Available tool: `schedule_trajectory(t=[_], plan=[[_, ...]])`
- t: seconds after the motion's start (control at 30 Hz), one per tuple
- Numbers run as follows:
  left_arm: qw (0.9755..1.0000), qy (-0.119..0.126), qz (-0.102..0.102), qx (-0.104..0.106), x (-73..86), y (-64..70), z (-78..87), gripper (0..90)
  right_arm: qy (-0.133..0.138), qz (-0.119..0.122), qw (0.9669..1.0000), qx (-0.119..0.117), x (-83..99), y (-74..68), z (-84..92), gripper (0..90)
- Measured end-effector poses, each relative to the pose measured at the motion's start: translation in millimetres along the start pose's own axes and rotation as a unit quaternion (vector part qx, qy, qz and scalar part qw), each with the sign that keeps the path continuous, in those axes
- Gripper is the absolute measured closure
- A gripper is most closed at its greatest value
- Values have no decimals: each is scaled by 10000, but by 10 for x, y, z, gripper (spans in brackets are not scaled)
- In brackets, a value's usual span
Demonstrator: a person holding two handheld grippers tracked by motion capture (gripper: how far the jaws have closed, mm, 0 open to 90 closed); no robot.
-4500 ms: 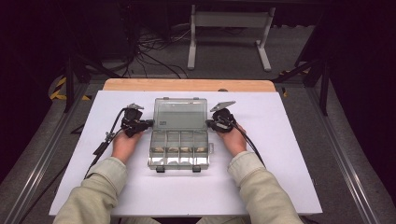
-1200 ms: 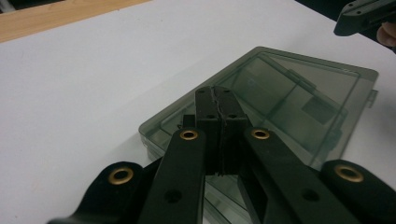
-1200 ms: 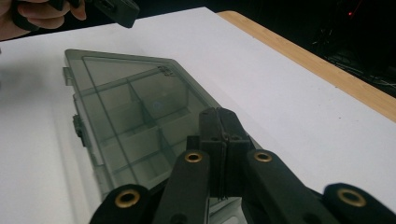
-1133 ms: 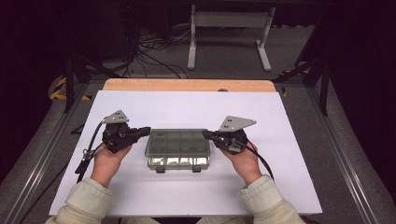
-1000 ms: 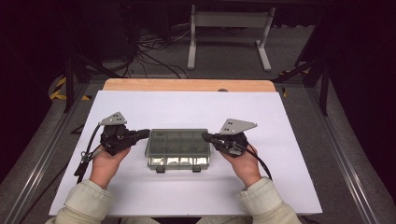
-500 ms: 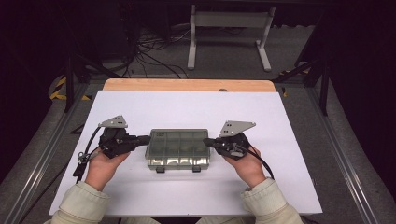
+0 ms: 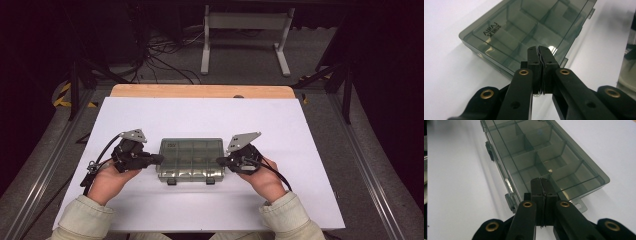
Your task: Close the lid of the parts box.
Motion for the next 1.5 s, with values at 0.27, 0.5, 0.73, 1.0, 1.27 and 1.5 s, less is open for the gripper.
schedule_trajectory(t=[0.27,0.5,0.73,1.0,1.27,1.5], plan=[[9995,-319,-64,-23,59,-8,-76,876,-189,82,9998,-16,30,-34,-59,900],[9985,-534,-97,-22,97,-2,-137,873,-322,128,9994,-86,56,-61,-108,900],[9978,-648,-139,-67,119,2,-184,873,-438,144,9989,-87,77,-87,-154,900],[9976,-661,-168,-81,125,8,-198,875,-549,252,9981,88,99,-64,-174,894],[9972,-668,-287,-152,139,38,-232,891,-529,180,9984,108,109,-69,-177,894],[9980,-524,-305,-204,154,45,-238,892,-467,193,9986,143,124,-78,-176,900]])
Point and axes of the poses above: each handheld gripper's, and its own axes: z roughly backward along the jaws, x roughly out of its underside, y roughly to its right, the point moved 9 cm from there along -z, roughly forward along the jaws, and after that the axes turned 1 degree about -z, right-handed, at the moved point
